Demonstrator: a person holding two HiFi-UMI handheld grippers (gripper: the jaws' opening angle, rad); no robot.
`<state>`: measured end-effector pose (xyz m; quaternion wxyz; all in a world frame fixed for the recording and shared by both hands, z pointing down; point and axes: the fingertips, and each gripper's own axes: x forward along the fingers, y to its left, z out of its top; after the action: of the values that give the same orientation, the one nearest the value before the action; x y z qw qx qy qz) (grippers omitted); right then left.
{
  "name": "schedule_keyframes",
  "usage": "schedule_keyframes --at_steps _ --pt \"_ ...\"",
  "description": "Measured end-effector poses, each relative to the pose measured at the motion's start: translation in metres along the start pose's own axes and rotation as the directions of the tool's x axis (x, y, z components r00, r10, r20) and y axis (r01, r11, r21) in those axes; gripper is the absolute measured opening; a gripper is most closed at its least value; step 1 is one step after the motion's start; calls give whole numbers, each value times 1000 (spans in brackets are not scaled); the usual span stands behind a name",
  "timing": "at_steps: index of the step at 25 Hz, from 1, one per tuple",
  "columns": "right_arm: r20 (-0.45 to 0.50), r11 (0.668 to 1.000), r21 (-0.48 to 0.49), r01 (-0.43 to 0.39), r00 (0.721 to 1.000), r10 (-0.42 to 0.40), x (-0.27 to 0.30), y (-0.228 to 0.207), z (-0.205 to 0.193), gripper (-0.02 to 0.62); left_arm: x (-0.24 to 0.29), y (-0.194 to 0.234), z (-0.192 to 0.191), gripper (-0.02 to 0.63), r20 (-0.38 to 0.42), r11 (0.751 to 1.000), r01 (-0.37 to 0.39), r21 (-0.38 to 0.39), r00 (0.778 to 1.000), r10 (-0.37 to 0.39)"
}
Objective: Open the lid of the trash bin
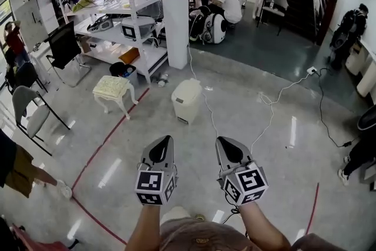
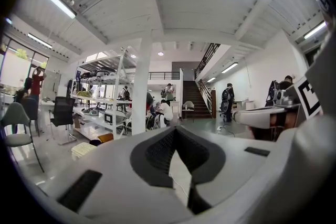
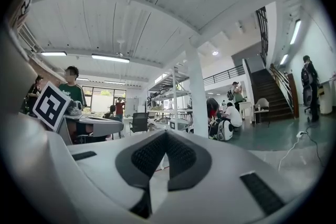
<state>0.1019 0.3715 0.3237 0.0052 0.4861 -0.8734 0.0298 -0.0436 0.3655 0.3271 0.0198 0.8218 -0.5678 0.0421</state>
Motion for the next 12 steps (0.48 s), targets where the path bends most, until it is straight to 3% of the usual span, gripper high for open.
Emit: schedule_keyframes --at_steps 12 --pt "-6 1000 8 -5 1000 5 39 -16 -7 29 37 19 -1 -6 -1 1000 6 1 1000 -6"
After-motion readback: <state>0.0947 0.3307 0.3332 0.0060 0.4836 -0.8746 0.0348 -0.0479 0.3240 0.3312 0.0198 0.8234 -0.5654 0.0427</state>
